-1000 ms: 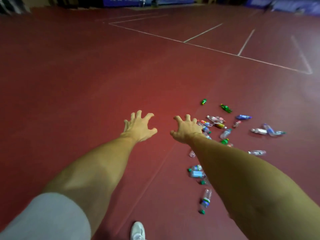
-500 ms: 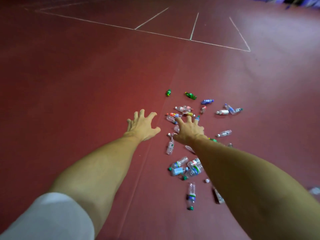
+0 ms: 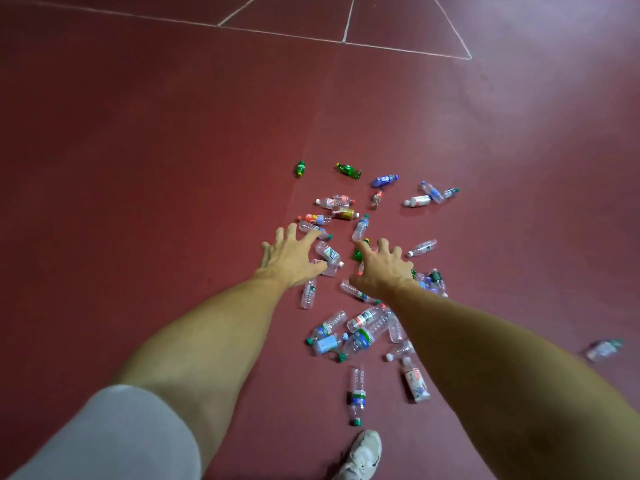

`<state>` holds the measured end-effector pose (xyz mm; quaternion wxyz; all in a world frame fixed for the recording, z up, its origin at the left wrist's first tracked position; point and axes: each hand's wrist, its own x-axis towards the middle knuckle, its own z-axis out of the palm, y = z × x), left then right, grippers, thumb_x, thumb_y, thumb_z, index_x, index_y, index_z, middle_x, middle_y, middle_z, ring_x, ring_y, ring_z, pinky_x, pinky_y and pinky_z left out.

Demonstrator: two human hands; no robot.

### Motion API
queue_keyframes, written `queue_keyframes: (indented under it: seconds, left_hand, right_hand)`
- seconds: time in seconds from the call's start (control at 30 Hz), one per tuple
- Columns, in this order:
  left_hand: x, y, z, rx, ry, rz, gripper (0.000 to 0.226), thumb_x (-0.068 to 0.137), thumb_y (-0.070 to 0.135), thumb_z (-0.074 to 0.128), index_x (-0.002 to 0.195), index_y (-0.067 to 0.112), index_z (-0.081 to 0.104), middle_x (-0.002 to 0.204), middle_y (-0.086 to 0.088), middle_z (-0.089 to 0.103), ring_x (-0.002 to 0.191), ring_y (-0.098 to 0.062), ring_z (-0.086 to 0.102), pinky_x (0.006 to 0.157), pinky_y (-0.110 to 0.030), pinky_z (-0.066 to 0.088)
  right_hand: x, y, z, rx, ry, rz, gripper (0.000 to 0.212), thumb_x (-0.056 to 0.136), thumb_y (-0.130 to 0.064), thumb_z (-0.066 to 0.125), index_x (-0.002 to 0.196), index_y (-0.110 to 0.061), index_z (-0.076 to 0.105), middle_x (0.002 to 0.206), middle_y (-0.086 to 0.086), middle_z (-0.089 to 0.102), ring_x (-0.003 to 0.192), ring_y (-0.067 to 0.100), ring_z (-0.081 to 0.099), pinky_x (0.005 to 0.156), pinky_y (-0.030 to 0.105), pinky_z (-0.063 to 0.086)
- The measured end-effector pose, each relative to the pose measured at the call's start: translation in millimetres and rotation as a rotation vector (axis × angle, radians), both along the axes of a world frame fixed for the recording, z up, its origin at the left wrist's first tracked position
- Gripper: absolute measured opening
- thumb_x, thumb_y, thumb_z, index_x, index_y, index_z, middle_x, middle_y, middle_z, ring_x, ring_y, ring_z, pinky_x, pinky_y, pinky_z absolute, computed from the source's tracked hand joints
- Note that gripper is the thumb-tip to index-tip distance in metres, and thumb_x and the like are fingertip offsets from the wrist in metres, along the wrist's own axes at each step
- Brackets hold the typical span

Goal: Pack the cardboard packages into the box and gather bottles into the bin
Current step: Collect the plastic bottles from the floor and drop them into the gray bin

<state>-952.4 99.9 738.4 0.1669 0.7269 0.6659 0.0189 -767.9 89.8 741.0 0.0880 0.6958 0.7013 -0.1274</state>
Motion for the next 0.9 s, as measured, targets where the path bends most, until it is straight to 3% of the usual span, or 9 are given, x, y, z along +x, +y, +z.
queue_keyframes:
  seconds: [0.17, 0.33, 0.7, 0.9]
  left_hand:
    - [64.3, 62.2, -51.0, -0.028, -0.074, -0.004, 0.067, 0.088, 0.049, 0.057, 0.149, 0.040, 0.031, 0.159, -0.014, 0.017, 0.145, -0.034, 0.018, 0.111, -0.060, 0.025]
    - [90.2, 91.6, -143.9, -0.094, -0.063, -0.028, 0.068, 0.087, 0.051, 0.059, 0.149, 0.041, 0.031, 0.160, -0.013, 0.017, 0.144, -0.034, 0.020, 0.110, -0.060, 0.027]
    - [110.5, 139.7, -431.0, -0.163, 0.032, -0.215, 0.076, 0.084, 0.053, 0.062, 0.150, 0.043, 0.027, 0.161, -0.012, 0.014, 0.147, -0.034, 0.016, 0.112, -0.060, 0.025]
    - [103.9, 147.6, -597.5, -0.259, 0.095, -0.407, 0.090, 0.080, 0.049, 0.070, 0.153, 0.046, 0.018, 0.165, -0.009, 0.000, 0.152, -0.034, -0.006, 0.116, -0.067, 0.010]
  right_hand:
    - [61.6, 51.6, -45.5, -0.039, -0.056, 0.003, 0.079, 0.087, -0.059, 0.060, 0.152, -0.037, 0.022, 0.150, 0.012, 0.027, 0.132, 0.039, 0.034, 0.097, 0.055, 0.041]
    - [82.5, 78.9, -131.4, -0.111, -0.108, 0.051, 0.080, 0.087, -0.058, 0.061, 0.153, -0.038, 0.020, 0.150, 0.012, 0.026, 0.135, 0.039, 0.031, 0.098, 0.056, 0.040]
    - [106.5, 90.8, -434.1, -0.174, 0.000, -0.129, 0.077, 0.086, -0.060, 0.060, 0.151, -0.039, 0.024, 0.152, 0.011, 0.024, 0.136, 0.040, 0.028, 0.099, 0.058, 0.039]
    - [110.9, 94.1, -604.1, -0.198, 0.004, -0.142, 0.081, 0.084, -0.064, 0.061, 0.150, -0.039, 0.024, 0.153, 0.010, 0.021, 0.136, 0.040, 0.026, 0.100, 0.058, 0.041]
